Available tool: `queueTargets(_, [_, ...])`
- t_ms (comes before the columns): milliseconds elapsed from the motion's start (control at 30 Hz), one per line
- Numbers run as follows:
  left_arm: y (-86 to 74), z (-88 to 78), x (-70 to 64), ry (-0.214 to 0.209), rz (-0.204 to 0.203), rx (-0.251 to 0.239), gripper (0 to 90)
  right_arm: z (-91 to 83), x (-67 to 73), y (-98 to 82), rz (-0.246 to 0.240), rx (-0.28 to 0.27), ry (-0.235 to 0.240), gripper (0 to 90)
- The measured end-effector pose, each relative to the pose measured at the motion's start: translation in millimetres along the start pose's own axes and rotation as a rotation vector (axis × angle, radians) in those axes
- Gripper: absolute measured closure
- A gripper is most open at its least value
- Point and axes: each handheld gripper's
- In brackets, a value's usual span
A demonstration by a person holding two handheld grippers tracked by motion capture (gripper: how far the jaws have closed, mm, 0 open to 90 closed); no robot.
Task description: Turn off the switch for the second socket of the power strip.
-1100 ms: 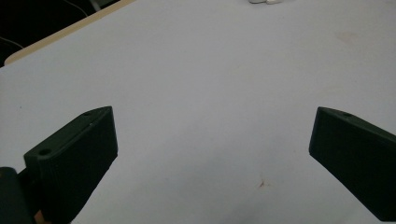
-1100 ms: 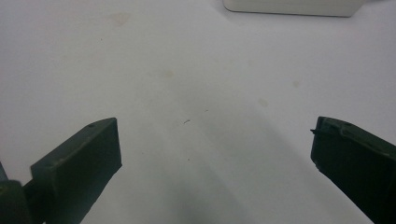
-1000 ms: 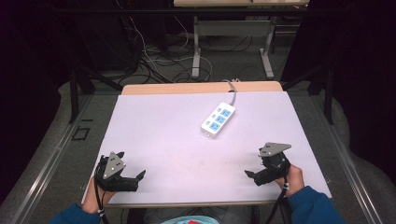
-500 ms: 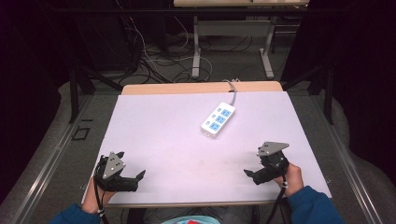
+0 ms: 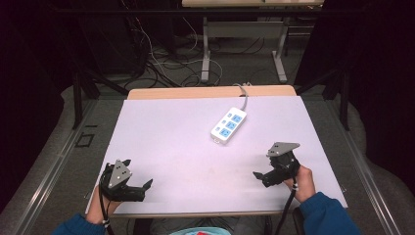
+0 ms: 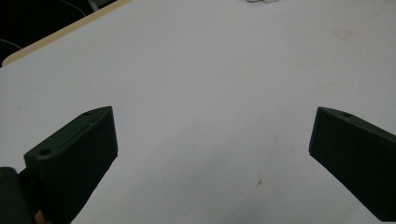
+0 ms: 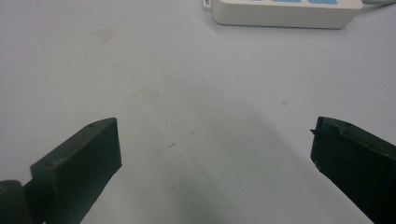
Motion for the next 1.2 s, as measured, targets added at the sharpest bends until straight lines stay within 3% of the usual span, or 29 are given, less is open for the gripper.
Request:
queueTargets(267, [0.4, 0.7, -0.1, 0.003, 0.007, 0.002, 0.9, 6.5, -10.0, 6.0, 0.027, -0.017, -0.001, 1.2])
queueTargets(533, [0.1, 1.5, 0.0, 0.003, 0.007, 0.004, 0.9, 10.8, -16.1, 15.2, 0.031, 0.008, 0.018, 1.1])
queueTargets(667, [0.2, 1.4, 0.2, 0.008, 0.015, 0.005, 0.9, 16.5, -19.7, 18.8, 0.038, -0.021, 0.009, 1.3])
queueTargets(933, [0.1, 2.7, 0.0, -0.003, 0.007, 0.008, 0.8, 25.5, -28.5, 28.0, 0.055, -0.002, 0.034, 1.4])
queueTargets(967, [0.1, 2.7, 0.0, -0.003, 0.007, 0.008, 0.8, 28.3, -29.2, 28.7, 0.050, -0.028, 0.027, 1.4])
queueTargets(1200, [0.1, 3.1, 0.4, 0.004, 0.016, 0.010, 0.9, 39.6, -35.3, 39.3, 0.049, -0.025, 0.036, 0.0])
Point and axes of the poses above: each handheld gripper's, and its own axes: z roughly forward along the jaws, y roughly out of its top, x roughly to its left, and after that the axes turned 5 degrees about -x, right-handed
